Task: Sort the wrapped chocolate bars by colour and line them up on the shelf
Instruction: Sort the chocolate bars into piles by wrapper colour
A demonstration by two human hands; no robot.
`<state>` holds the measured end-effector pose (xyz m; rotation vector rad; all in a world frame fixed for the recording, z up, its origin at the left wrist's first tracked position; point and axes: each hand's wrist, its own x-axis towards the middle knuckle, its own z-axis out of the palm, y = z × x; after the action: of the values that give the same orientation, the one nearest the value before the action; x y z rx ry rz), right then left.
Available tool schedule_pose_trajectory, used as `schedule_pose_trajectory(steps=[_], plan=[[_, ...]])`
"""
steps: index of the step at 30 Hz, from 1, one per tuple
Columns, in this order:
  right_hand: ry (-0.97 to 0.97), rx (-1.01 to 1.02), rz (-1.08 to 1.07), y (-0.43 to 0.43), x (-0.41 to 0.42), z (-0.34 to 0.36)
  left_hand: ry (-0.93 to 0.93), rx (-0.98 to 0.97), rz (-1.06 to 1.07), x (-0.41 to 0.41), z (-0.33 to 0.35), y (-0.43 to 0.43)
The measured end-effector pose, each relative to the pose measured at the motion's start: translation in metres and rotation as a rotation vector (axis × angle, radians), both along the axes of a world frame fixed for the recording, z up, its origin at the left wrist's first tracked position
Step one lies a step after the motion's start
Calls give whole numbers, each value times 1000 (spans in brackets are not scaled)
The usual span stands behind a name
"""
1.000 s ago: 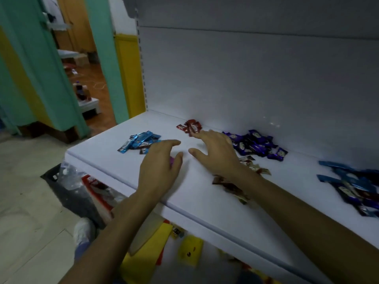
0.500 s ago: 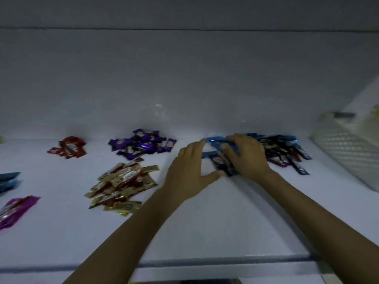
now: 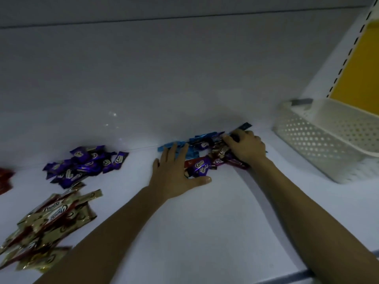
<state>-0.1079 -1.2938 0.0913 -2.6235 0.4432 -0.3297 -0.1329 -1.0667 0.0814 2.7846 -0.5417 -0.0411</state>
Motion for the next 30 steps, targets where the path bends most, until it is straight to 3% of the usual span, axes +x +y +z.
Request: schedule_pose_trajectory(steps=[4,8,13,15,22,30], plan=[[-38,-1,111,19,-5,-3,-6,-90,-66,13,-4,-11],[-106,141,161,39,-7,-3,-58,-142,-153,15,-9,-29],[-208,705,145,41,-14,10,-116,-139,-235,23,-3,-39],[-227,785,104,40,-16,14,-143,-156,-230,28,-2,-44],[-282,842,83,35,-16,14,-235,-120,-198,30,3,-50],[-279,688,98,31,-20,11,-234,-506,-140,28,15,-35]])
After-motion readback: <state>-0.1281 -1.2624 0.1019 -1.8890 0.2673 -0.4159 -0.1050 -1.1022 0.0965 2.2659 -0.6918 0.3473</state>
